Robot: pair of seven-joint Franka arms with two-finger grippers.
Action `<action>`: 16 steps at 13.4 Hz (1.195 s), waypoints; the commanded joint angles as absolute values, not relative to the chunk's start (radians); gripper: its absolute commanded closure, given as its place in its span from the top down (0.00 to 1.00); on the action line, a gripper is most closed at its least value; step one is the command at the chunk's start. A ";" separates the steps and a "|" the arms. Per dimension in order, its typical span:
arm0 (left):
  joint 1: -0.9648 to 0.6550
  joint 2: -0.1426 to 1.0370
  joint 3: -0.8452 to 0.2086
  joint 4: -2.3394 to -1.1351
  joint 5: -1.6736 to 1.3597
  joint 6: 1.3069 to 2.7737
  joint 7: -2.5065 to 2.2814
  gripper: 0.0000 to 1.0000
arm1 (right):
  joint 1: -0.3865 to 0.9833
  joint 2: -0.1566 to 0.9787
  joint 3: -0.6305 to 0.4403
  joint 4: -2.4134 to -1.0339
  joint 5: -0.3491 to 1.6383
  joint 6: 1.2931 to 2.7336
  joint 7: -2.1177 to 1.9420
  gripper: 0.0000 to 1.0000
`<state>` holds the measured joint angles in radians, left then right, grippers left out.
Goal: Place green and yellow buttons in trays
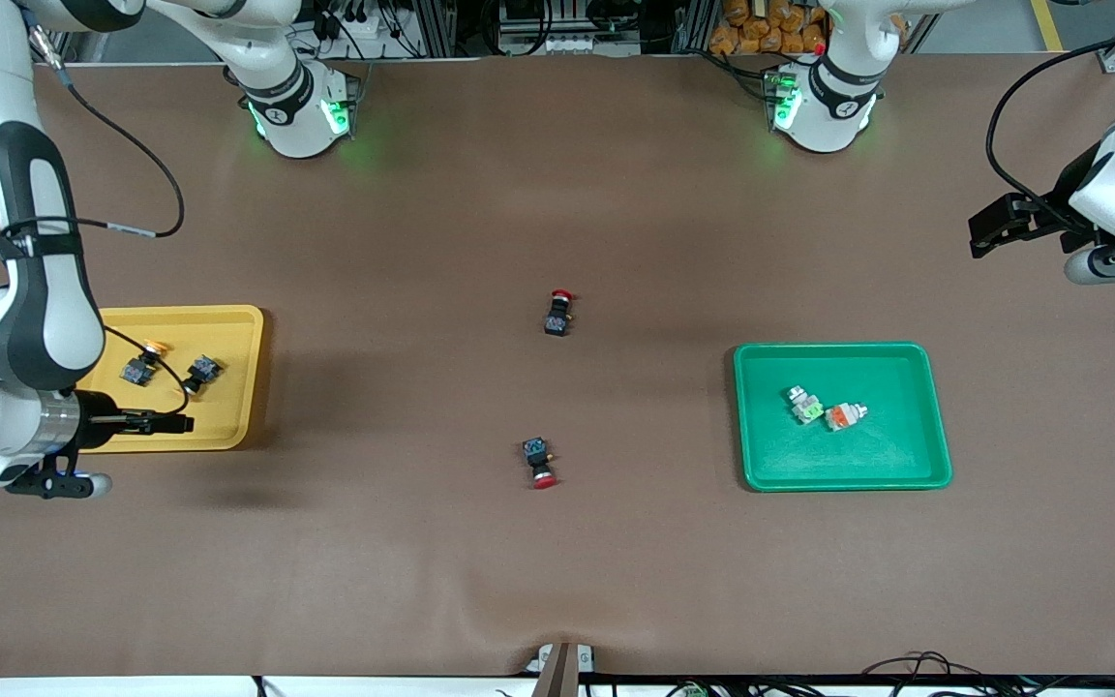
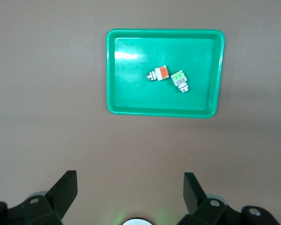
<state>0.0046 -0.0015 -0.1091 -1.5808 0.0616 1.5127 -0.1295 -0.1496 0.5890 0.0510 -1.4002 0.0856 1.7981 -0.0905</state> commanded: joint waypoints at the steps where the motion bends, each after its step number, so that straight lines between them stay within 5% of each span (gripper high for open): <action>1: 0.012 -0.028 -0.114 -1.605 0.046 1.525 -0.107 1.00 | -0.104 0.592 0.040 -1.246 0.057 1.688 -0.087 1.00; 6: 0.011 -0.028 -0.114 -1.606 0.046 1.525 -0.107 1.00 | -0.064 0.537 0.041 -1.125 0.046 1.553 -0.020 1.00; 16: 0.011 -0.029 -0.115 -1.606 0.046 1.525 -0.109 1.00 | -0.025 0.278 0.051 -1.095 0.046 1.283 0.080 1.00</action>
<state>0.0037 -0.0015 -0.1108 -1.5839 0.0616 1.5131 -0.1295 -0.0398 0.3114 0.0517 -1.0961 0.0529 1.3036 0.0723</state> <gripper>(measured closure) 0.000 0.000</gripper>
